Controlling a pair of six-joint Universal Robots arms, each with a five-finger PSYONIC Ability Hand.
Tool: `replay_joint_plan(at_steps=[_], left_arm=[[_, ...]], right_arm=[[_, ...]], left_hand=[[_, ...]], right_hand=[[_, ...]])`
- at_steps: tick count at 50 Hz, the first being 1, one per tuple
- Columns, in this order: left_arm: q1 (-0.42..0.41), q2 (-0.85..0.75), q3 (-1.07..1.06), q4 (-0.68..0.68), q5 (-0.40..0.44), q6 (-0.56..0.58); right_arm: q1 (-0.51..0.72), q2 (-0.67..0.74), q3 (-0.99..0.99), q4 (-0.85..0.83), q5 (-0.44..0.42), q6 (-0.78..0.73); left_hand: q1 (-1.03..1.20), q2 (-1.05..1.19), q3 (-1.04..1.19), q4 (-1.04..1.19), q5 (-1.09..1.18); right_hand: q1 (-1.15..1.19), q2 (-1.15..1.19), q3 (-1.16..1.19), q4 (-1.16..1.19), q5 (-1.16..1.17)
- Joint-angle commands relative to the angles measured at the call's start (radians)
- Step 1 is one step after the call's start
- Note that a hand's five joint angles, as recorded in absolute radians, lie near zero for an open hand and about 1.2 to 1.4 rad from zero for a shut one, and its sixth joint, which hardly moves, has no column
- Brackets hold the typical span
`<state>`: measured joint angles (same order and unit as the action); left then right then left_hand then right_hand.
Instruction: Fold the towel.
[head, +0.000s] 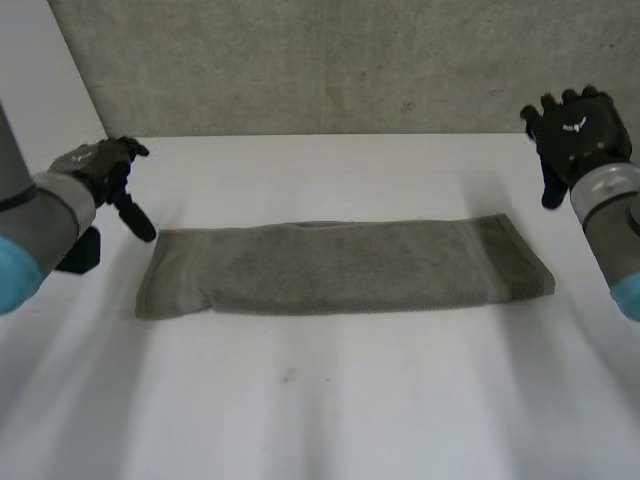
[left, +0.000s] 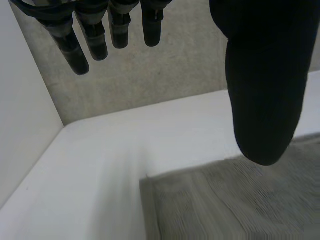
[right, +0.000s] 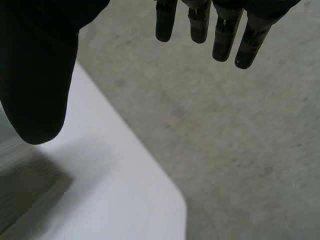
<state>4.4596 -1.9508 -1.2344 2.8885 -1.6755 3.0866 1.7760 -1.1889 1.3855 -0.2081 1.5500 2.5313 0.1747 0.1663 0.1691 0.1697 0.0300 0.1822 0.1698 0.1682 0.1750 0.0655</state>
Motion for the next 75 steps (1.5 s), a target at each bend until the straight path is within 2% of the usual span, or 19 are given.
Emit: replay_joint_plan(at_steps=[1, 3, 6, 11, 17, 22, 31, 42, 48, 49, 50, 51, 59, 64, 66, 75], left_arm=[[-0.009, 0.167, -0.283, 0.152, 0.005, 0.006], [-0.013, 0.213, -0.379, 0.245, 0.007, 0.010], [-0.013, 0.228, -0.421, 0.293, 0.011, 0.011], [-0.005, 0.240, -0.546, 0.448, 0.072, 0.012], [-0.002, 0.239, -0.593, 0.520, 0.091, 0.012], [0.000, 0.237, -0.628, 0.586, 0.091, 0.012], [0.000, 0.236, -0.663, 0.630, 0.091, 0.012], [-0.005, 0.224, -0.674, 0.647, 0.091, 0.014], [-0.006, 0.222, -0.682, 0.649, 0.091, 0.014], [-0.006, 0.224, -0.683, 0.649, 0.091, 0.014], [-0.006, 0.224, -0.683, 0.649, 0.091, 0.014], [-0.005, 0.224, -0.683, 0.647, 0.091, 0.014], [-0.003, 0.225, -0.683, 0.647, 0.091, 0.012], [0.000, 0.228, -0.688, 0.647, 0.091, 0.012], [0.000, 0.231, -0.688, 0.647, 0.091, 0.011], [-0.002, 0.237, -0.689, 0.647, 0.091, 0.011]], right_arm=[[-0.004, -0.083, 0.160, 0.118, -0.024, 0.000], [-0.010, -0.095, 0.190, 0.118, -0.040, 0.000], [-0.038, -0.101, 0.246, 0.118, -0.080, -0.002], [-0.095, -0.092, 0.303, 0.115, -0.134, 0.000], [-0.133, 0.011, 0.323, 0.058, -0.198, 0.000], [-0.165, 0.060, 0.328, -0.013, -0.229, 0.000], [-0.204, 0.143, 0.319, -0.117, -0.295, 0.000], [-0.219, 0.189, 0.294, -0.136, -0.332, 0.000], [-0.219, 0.206, 0.288, -0.165, -0.334, 0.000], [-0.219, 0.206, 0.287, -0.174, -0.334, 0.000], [-0.219, 0.206, 0.287, -0.174, -0.334, 0.000], [-0.219, 0.207, 0.285, -0.183, -0.334, 0.001], [-0.240, 0.218, 0.274, -0.197, -0.329, 0.001], [-0.306, 0.210, 0.254, -0.162, -0.317, 0.000], [-0.384, 0.187, 0.236, -0.104, -0.317, -0.005], [-0.556, 0.137, 0.116, 0.067, -0.334, -0.019]], left_hand=[[0.000, 0.008, 0.005, 0.005, -0.030], [0.000, 0.008, 0.005, 0.005, -0.030], [0.000, 0.008, 0.005, 0.005, -0.030], [0.000, 0.008, 0.005, 0.005, -0.030], [0.000, 0.008, 0.005, 0.005, -0.030], [0.000, 0.008, 0.005, 0.005, -0.030], [0.000, 0.008, 0.005, 0.005, -0.030], [0.000, 0.008, 0.005, 0.005, -0.030], [0.000, 0.008, 0.005, 0.005, -0.030], [0.000, 0.008, 0.005, 0.005, -0.030], [0.000, 0.008, 0.005, 0.005, -0.030], [0.000, 0.008, 0.005, 0.005, -0.030], [0.000, 0.008, 0.005, 0.005, -0.030], [0.000, 0.008, 0.005, 0.005, -0.030], [0.000, 0.008, 0.005, 0.005, -0.030], [0.000, 0.008, 0.005, 0.005, -0.030]], right_hand=[[-0.008, 0.005, 0.006, 0.000, -0.066], [-0.008, 0.005, 0.006, 0.000, -0.066], [0.046, 0.058, 0.060, 0.053, -0.012], [0.141, 0.153, 0.155, 0.148, 0.083], [0.325, 0.338, 0.339, 0.332, 0.267], [0.381, 0.393, 0.395, 0.388, 0.323], [0.478, 0.490, 0.492, 0.485, 0.420], [0.643, 0.655, 0.657, 0.650, 0.585], [0.878, 0.890, 0.891, 0.885, 0.820], [1.037, 1.050, 1.051, 1.045, 0.979], [1.039, 1.051, 1.053, 1.046, 0.981], [1.190, 1.203, 1.204, 1.197, 1.132], [1.214, 1.226, 1.228, 1.221, 1.156], [1.214, 1.226, 1.228, 1.221, 1.156], [1.214, 1.226, 1.228, 1.221, 1.156], [1.214, 1.226, 1.228, 1.221, 1.156]])
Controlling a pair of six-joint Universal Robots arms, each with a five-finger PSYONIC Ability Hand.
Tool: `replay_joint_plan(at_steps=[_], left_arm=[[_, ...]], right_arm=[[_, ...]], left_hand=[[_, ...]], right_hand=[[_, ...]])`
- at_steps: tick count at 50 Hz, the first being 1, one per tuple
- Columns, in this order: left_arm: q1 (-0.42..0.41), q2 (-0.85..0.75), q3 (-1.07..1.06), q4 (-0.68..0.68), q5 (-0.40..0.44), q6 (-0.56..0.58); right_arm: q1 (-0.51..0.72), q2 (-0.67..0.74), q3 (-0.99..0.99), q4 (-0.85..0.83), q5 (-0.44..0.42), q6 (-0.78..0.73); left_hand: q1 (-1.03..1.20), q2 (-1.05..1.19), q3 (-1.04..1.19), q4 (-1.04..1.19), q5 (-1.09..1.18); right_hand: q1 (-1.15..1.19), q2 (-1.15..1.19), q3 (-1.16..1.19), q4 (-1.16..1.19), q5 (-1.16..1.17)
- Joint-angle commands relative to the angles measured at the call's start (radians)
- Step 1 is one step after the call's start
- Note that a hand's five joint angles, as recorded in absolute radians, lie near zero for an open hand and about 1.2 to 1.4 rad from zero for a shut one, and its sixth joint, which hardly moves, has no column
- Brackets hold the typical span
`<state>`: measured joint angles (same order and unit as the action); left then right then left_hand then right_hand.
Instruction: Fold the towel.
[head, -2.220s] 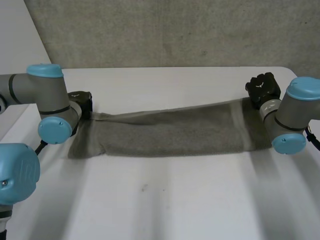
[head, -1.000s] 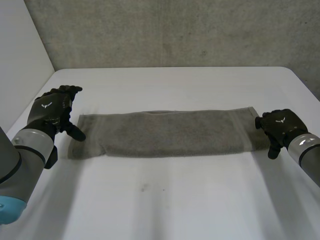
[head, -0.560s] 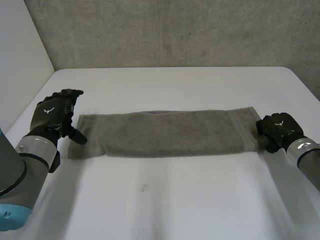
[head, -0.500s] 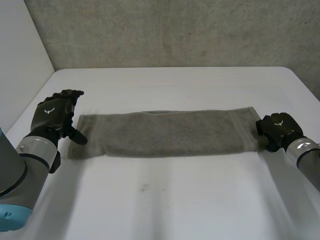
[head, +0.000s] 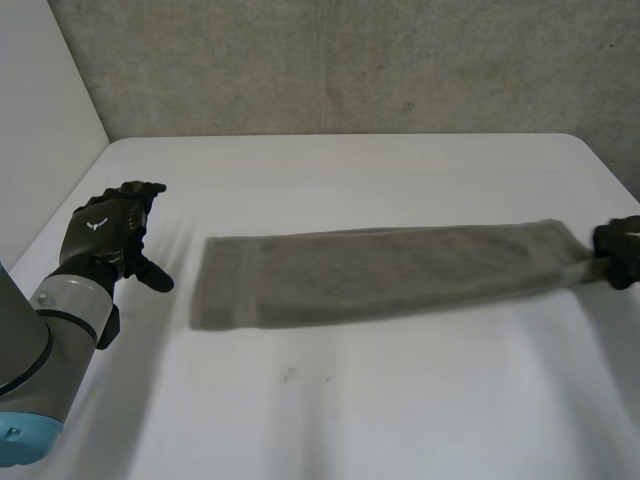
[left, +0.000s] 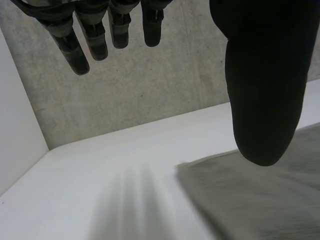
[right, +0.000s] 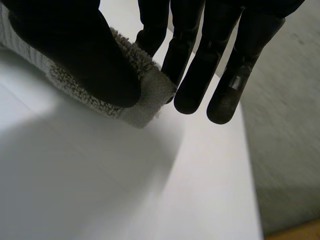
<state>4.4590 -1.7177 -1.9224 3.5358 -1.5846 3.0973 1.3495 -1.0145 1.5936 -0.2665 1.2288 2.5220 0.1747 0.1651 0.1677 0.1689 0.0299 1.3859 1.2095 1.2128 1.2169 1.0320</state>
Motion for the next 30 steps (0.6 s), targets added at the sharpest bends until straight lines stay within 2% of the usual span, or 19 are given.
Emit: replay_joint_plan(at_steps=[1, 8, 10, 11, 12, 13, 15, 16, 18, 19, 20, 21, 24, 27, 29, 30], left_arm=[[-0.001, 0.006, -0.001, 0.000, 0.000, 0.000], [-0.003, 0.007, -0.007, 0.000, 0.000, 0.000], [-0.003, 0.007, -0.007, 0.000, 0.000, 0.000], [-0.004, 0.007, -0.007, 0.000, 0.000, 0.000], [-0.004, 0.007, -0.007, 0.000, 0.000, 0.000], [-0.004, 0.009, -0.007, 0.002, 0.000, 0.000], [-0.006, 0.009, -0.007, 0.000, 0.000, 0.000], [-0.006, 0.009, -0.007, 0.000, 0.000, 0.000], [-0.006, 0.009, -0.007, 0.000, 0.000, 0.000], [-0.007, 0.009, -0.007, 0.000, 0.000, 0.000], [-0.009, 0.007, -0.007, 0.000, 0.000, 0.001], [-0.009, 0.007, -0.007, 0.000, 0.000, 0.001], [-0.009, 0.009, -0.009, 0.000, -0.002, 0.001], [-0.009, 0.009, -0.012, 0.002, -0.002, 0.001], [-0.009, 0.009, -0.012, 0.002, -0.002, 0.001], [-0.009, 0.009, -0.014, 0.002, -0.002, 0.001]], right_arm=[[-0.145, -0.048, -0.121, 0.141, -0.008, -0.012], [-0.138, -0.090, -0.187, 0.150, 0.003, -0.022], [-0.045, -0.127, -0.207, 0.150, 0.009, -0.008], [-0.044, -0.127, -0.207, 0.150, 0.009, -0.008], [0.029, -0.136, -0.222, 0.147, 0.014, -0.002], [0.030, -0.136, -0.222, 0.147, 0.014, -0.002], [0.173, -0.139, -0.248, 0.141, 0.032, 0.017], [0.174, -0.139, -0.248, 0.141, 0.032, 0.017], [0.323, -0.136, -0.267, 0.121, 0.066, 0.029], [0.324, -0.136, -0.267, 0.121, 0.066, 0.029], [0.408, -0.127, -0.279, 0.099, 0.081, 0.031], [0.408, -0.127, -0.279, 0.099, 0.081, 0.031], [0.653, -0.061, -0.299, 0.021, 0.113, 0.029], [0.720, -0.036, -0.302, 0.000, 0.120, 0.028], [0.836, 0.029, -0.304, -0.023, 0.120, 0.028], [0.836, 0.030, -0.304, -0.023, 0.120, 0.028]], left_hand=[[0.000, 0.009, 0.007, 0.006, -0.030], [0.000, 0.009, 0.007, 0.006, -0.030], [0.000, 0.009, 0.007, 0.006, -0.030], [0.000, 0.009, 0.007, 0.006, -0.030], [0.000, 0.009, 0.007, 0.006, -0.030], [0.000, 0.009, 0.007, 0.006, -0.030], [0.000, 0.009, 0.007, 0.006, -0.030], [0.000, 0.009, 0.007, 0.006, -0.030], [0.000, 0.009, 0.007, 0.006, -0.030], [0.000, 0.009, 0.007, 0.006, -0.030], [0.000, 0.009, 0.007, 0.006, -0.030], [0.000, 0.009, 0.007, 0.006, -0.030], [0.000, 0.009, 0.007, 0.006, -0.030], [0.000, 0.009, 0.007, 0.006, -0.030], [0.000, 0.009, 0.007, 0.006, -0.030], [0.000, 0.009, 0.007, 0.006, -0.030]], right_hand=[[0.010, 0.187, 0.183, 0.179, 0.190], [0.010, 0.187, 0.183, 0.179, 0.190], [0.010, 0.187, 0.183, 0.179, 0.190], [0.010, 0.187, 0.183, 0.179, 0.190], [0.010, 0.187, 0.183, 0.179, 0.190], [0.010, 0.187, 0.183, 0.179, 0.190], [0.010, 0.187, 0.183, 0.179, 0.190], [0.010, 0.187, 0.183, 0.179, 0.190], [0.010, 0.187, 0.183, 0.179, 0.190], [0.010, 0.187, 0.183, 0.179, 0.190], [0.010, 0.187, 0.183, 0.179, 0.190], [0.010, 0.187, 0.183, 0.179, 0.190], [0.010, 0.187, 0.183, 0.179, 0.190], [0.010, 0.187, 0.183, 0.179, 0.190], [0.010, 0.187, 0.183, 0.179, 0.190], [0.010, 0.187, 0.183, 0.179, 0.190]])
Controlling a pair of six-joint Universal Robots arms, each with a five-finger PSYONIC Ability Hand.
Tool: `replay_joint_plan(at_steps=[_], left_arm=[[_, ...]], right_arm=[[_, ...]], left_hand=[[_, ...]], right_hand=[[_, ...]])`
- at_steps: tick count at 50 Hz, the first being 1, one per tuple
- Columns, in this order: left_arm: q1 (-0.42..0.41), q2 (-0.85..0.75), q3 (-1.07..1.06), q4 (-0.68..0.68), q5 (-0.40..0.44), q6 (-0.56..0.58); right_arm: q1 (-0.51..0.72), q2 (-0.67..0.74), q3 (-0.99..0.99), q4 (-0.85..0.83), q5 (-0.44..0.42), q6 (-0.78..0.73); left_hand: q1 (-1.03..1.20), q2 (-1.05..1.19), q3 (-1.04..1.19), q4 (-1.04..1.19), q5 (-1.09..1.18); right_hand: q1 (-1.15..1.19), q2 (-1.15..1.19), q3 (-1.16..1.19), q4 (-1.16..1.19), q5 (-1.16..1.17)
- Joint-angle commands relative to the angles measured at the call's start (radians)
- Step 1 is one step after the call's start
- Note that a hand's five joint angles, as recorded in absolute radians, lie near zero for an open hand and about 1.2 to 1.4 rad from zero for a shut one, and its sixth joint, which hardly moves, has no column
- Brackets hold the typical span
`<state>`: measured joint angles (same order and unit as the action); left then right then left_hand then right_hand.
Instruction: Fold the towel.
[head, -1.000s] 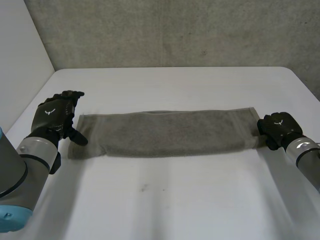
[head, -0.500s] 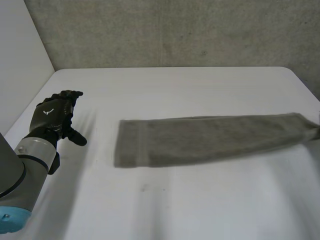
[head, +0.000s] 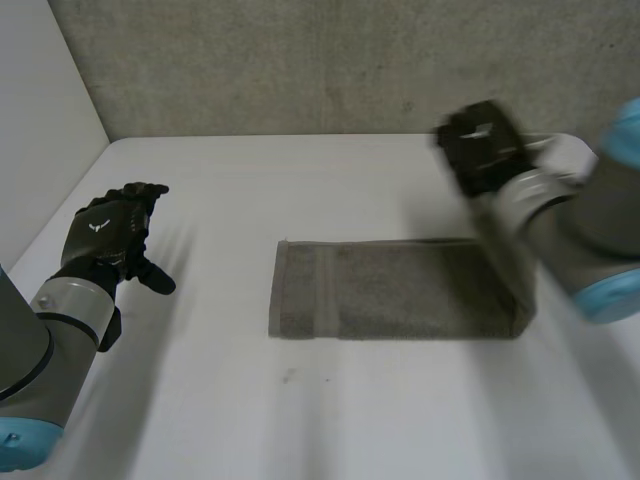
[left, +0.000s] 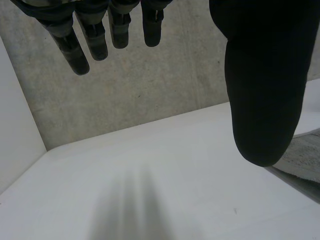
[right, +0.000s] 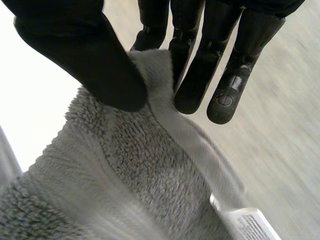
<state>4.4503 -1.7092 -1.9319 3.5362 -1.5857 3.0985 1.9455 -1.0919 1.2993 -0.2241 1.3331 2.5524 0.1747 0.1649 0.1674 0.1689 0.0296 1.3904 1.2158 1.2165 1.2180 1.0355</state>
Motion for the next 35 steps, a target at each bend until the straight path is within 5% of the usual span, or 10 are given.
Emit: replay_joint_plan(at_steps=[1, 11, 13, 14, 16, 27, 35], left_arm=[[0.000, 0.000, -0.004, 0.001, 0.000, 0.000], [-0.005, -0.001, -0.013, 0.003, 0.000, 0.002], [-0.005, -0.001, -0.016, 0.004, 0.000, 0.002], [-0.006, -0.001, -0.016, 0.009, 0.000, 0.002], [-0.006, -0.001, -0.018, 0.017, 0.000, 0.002], [-0.006, -0.001, -0.029, 0.043, 0.000, 0.003], [-0.009, -0.003, -0.038, 0.043, 0.000, 0.003]], right_arm=[[0.295, 0.147, -0.009, -0.067, 0.014, -0.001], [0.421, 0.283, 0.025, -0.063, 0.023, -0.003], [0.411, 0.259, 0.032, -0.061, 0.029, 0.005], [0.411, 0.259, 0.032, -0.061, 0.029, 0.005], [0.403, 0.189, 0.041, -0.057, 0.061, 0.038], [0.173, -0.060, 0.207, -0.047, 0.117, 0.319], [0.003, -0.121, 0.417, -0.050, 0.092, 0.333]], left_hand=[[0.000, 0.010, 0.007, 0.006, -0.030], [0.000, 0.010, 0.007, 0.006, -0.030], [0.000, 0.010, 0.007, 0.006, -0.030], [0.000, 0.010, 0.007, 0.006, -0.030], [0.000, 0.010, 0.007, 0.006, -0.030], [0.000, 0.010, 0.007, 0.006, -0.030], [0.000, 0.010, 0.007, 0.006, -0.030]], right_hand=[[0.006, 0.180, 0.180, 0.178, 0.186], [0.006, 0.180, 0.180, 0.178, 0.186], [-0.510, -0.335, -0.336, -0.338, -0.330], [-0.513, -0.338, -0.339, -0.340, -0.332], [-1.216, -1.041, -1.042, -1.043, -1.035], [-1.216, -1.041, -1.042, -1.043, -1.035], [-1.216, -1.041, -1.042, -1.043, -1.035]])
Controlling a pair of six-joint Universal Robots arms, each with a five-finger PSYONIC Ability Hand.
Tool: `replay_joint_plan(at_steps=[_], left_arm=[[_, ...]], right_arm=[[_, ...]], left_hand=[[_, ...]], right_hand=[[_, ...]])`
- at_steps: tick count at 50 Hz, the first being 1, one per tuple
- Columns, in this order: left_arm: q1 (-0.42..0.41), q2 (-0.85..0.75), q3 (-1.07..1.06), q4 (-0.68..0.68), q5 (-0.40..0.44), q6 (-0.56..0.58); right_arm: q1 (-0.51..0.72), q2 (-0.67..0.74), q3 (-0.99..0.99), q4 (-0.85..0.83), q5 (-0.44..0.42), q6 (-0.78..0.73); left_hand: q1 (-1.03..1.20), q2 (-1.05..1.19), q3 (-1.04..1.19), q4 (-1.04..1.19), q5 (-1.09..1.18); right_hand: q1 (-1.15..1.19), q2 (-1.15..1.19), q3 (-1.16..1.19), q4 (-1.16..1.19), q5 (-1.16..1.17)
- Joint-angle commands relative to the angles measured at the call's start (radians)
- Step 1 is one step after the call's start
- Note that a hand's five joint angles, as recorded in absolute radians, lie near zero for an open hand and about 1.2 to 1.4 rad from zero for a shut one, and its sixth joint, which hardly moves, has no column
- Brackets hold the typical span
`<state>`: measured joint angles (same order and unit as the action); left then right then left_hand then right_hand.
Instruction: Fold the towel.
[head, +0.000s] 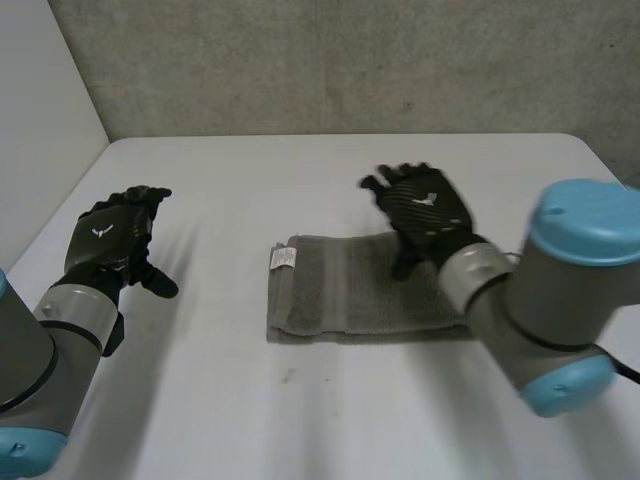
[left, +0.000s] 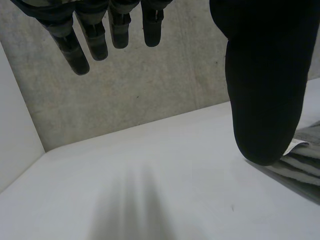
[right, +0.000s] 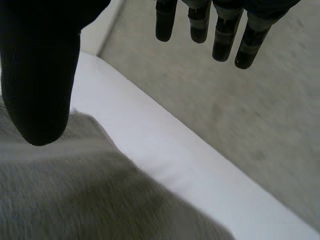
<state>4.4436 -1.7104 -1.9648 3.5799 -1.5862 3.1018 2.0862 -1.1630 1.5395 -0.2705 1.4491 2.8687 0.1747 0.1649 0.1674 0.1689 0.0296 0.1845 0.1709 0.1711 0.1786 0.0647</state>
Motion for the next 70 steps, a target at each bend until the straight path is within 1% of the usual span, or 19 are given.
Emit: replay_joint_plan(at_steps=[1, 4, 12, 15, 17, 18, 19, 21, 33, 37, 42, 50, 56, 57, 58, 59, 61, 64, 70], left_arm=[[-0.003, -0.002, -0.005, -0.001, 0.000, 0.000], [-0.006, -0.005, -0.005, 0.000, 0.000, 0.000], [-0.010, -0.011, -0.003, -0.001, 0.000, -0.002], [-0.010, -0.012, -0.003, 0.000, 0.000, 0.000], [-0.010, -0.012, -0.003, 0.000, 0.000, -0.002], [-0.010, -0.012, -0.003, 0.000, 0.000, -0.002], [-0.010, -0.012, -0.003, 0.000, 0.000, -0.002], [-0.010, -0.011, -0.003, 0.000, 0.000, -0.002], [-0.010, -0.002, -0.005, -0.001, 0.000, -0.002], [-0.010, -0.002, -0.005, -0.001, 0.000, -0.002], [-0.010, 0.002, -0.005, -0.001, -0.001, -0.002], [-0.012, 0.031, -0.003, -0.006, 0.000, -0.005], [-0.013, 0.066, 0.015, -0.013, -0.001, -0.012], [-0.014, 0.071, 0.024, -0.015, 0.000, -0.014], [-0.014, 0.071, 0.024, -0.015, 0.000, -0.014], [-0.017, 0.071, 0.039, -0.016, 0.000, -0.014], [-0.024, 0.071, 0.061, -0.019, -0.001, -0.015], [-0.053, 0.069, 0.118, -0.047, -0.001, -0.015], [-0.145, -0.026, 0.306, -0.189, -0.006, -0.032]], right_arm=[[-0.138, -0.050, 0.177, -0.004, -0.024, 0.017], [-0.196, -0.056, 0.243, -0.013, -0.045, -0.002], [-0.308, -0.047, 0.340, -0.041, -0.142, -0.048], [-0.313, -0.024, 0.347, -0.082, -0.154, -0.048], [-0.314, 0.008, 0.347, -0.124, -0.151, -0.048], [-0.314, 0.008, 0.347, -0.124, -0.151, -0.048], [-0.314, 0.014, 0.346, -0.139, -0.151, -0.048], [-0.316, 0.017, 0.344, -0.156, -0.151, -0.048], [-0.281, -0.010, 0.220, -0.171, -0.141, -0.048], [-0.179, -0.020, 0.131, -0.159, -0.136, -0.045], [0.073, 0.077, -0.054, -0.089, -0.139, -0.057], [0.262, 0.274, -0.211, 0.037, -0.154, -0.167], [0.293, 0.330, -0.225, 0.066, -0.139, -0.200], [0.292, 0.326, -0.225, 0.068, -0.133, -0.197], [0.288, 0.309, -0.222, 0.070, -0.125, -0.189], [0.288, 0.309, -0.222, 0.070, -0.125, -0.189], [0.284, 0.228, -0.207, 0.070, -0.083, -0.154], [0.265, 0.181, -0.197, 0.070, -0.055, -0.114], [0.130, 0.025, -0.121, 0.073, -0.013, 0.126]], left_hand=[[0.000, 0.010, 0.007, 0.006, -0.030], [0.000, 0.010, 0.007, 0.006, -0.030], [0.000, 0.010, 0.007, 0.006, -0.030], [0.000, 0.010, 0.007, 0.006, -0.030], [0.000, 0.010, 0.007, 0.006, -0.030], [0.000, 0.010, 0.007, 0.006, -0.030], [0.000, 0.010, 0.007, 0.006, -0.030], [0.000, 0.010, 0.007, 0.006, -0.030], [0.000, 0.010, 0.007, 0.006, -0.030], [0.000, 0.010, 0.007, 0.006, -0.030], [0.000, 0.010, 0.007, 0.006, -0.030], [0.000, 0.010, 0.007, 0.006, -0.030], [0.000, 0.010, 0.007, 0.006, -0.030], [0.000, 0.010, 0.007, 0.006, -0.030], [0.000, 0.010, 0.007, 0.006, -0.030], [0.000, 0.010, 0.007, 0.006, -0.030], [0.000, 0.010, 0.007, 0.006, -0.030], [0.000, 0.010, 0.007, 0.006, -0.030], [0.001, 0.010, 0.008, 0.006, -0.029]], right_hand=[[-0.010, 0.004, 0.003, -0.004, -0.065], [0.044, 0.058, 0.058, 0.050, -0.010], [0.488, 0.501, 0.501, 0.494, 0.433], [0.711, 0.724, 0.724, 0.717, 0.656], [0.994, 1.008, 1.007, 1.000, 0.939], [0.996, 1.009, 1.009, 1.001, 0.941], [1.210, 1.223, 1.223, 1.216, 1.155], [1.212, 1.225, 1.225, 1.218, 1.157], [1.212, 1.225, 1.225, 1.218, 1.157], [1.212, 1.225, 1.225, 1.218, 1.157], [1.212, 1.225, 1.225, 1.218, 1.157], [1.212, 1.225, 1.225, 1.218, 1.157], [1.212, 1.225, 1.225, 1.218, 1.157], [1.085, 1.099, 1.098, 1.091, 1.030], [0.616, 0.629, 0.629, 0.622, 0.561], [0.611, 0.625, 0.624, 0.617, 0.556], [0.064, 0.078, 0.077, 0.070, 0.009], [-0.010, 0.004, 0.003, -0.004, -0.065], [-0.010, 0.004, 0.003, -0.004, -0.065]])
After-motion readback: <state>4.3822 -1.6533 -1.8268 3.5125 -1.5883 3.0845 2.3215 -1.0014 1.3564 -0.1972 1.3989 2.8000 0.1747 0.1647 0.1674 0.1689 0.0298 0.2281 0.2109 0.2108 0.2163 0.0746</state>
